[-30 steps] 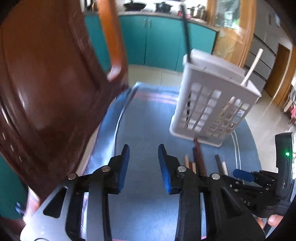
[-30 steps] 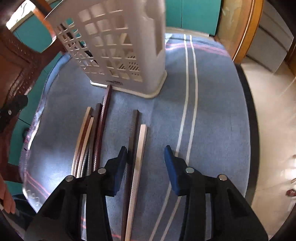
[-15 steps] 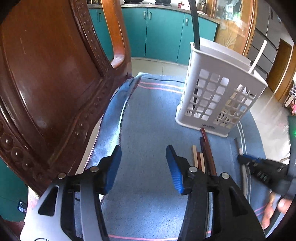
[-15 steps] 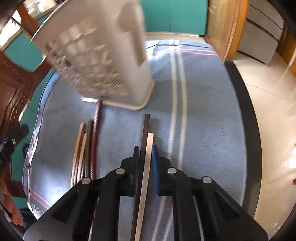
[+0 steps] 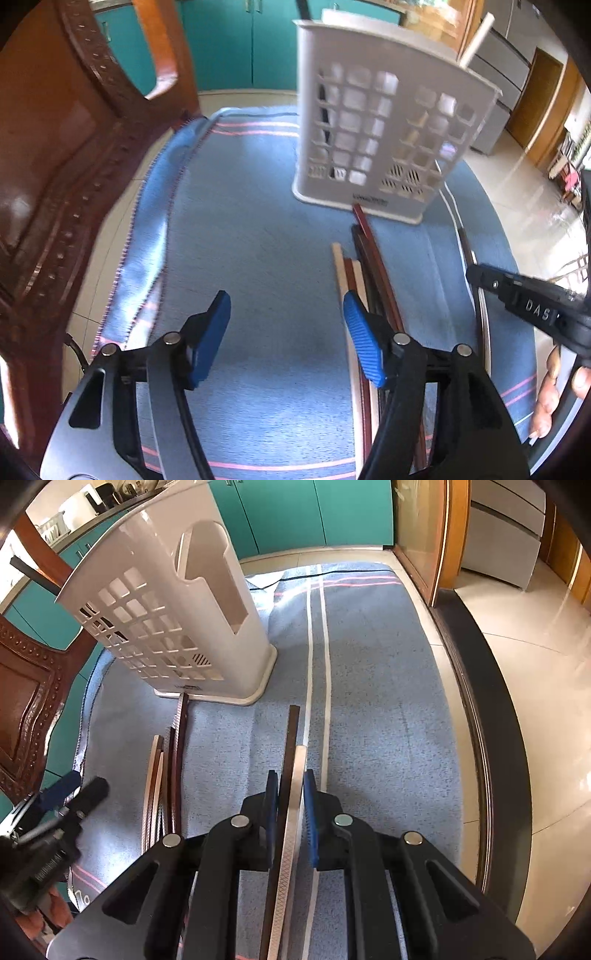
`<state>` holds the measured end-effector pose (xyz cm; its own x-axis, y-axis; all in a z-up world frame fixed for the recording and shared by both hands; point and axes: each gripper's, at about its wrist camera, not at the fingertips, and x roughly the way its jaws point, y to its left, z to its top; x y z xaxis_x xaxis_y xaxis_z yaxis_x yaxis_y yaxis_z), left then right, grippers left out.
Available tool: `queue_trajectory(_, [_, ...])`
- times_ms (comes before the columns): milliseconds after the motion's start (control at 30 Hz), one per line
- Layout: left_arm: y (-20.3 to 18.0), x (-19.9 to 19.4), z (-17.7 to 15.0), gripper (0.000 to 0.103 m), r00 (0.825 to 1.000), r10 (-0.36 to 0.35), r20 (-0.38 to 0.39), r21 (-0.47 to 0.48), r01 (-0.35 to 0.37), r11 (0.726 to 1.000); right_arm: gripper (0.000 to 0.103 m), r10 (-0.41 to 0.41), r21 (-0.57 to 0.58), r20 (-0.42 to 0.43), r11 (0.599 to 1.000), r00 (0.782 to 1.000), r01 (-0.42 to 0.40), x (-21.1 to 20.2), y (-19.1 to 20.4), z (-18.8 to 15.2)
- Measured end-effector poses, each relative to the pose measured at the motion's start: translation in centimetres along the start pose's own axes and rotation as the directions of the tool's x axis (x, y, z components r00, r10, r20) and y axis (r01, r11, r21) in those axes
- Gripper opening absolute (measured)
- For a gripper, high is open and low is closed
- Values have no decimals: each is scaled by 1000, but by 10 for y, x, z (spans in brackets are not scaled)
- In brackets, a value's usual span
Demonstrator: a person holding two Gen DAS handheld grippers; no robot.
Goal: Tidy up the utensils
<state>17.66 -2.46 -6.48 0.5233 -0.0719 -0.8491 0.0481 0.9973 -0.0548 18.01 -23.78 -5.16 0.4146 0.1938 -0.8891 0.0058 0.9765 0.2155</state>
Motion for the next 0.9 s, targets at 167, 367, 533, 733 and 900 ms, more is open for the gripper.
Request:
queue_trajectory(167, [-13, 10, -6, 69, 998, -50, -41, 20, 51, 999, 14, -3, -3, -17, 1000, 1000, 3, 2, 2, -4])
queue_trajectory(367, [-29, 18, -17, 75, 996, -53, -71, 76, 58, 995, 14, -4, -8, -26, 1000, 1000, 4, 6, 5, -4])
queue_trajectory(533, [-38, 24, -28, 70, 996, -19, -82, 108, 28, 994, 14, -8, -12, -32, 1000, 999, 7, 8, 7, -4])
queue_trajectory(733, [-38, 16, -30, 29, 995, -60, -85, 121, 70, 990, 14, -7, -20, -35, 1000, 999, 6, 9, 10, -4])
queue_trajectory(900, [-14, 12, -22, 25, 984, -135, -112, 30, 140, 990, 14, -1, -22, -30, 1000, 1000, 0, 6, 11, -5])
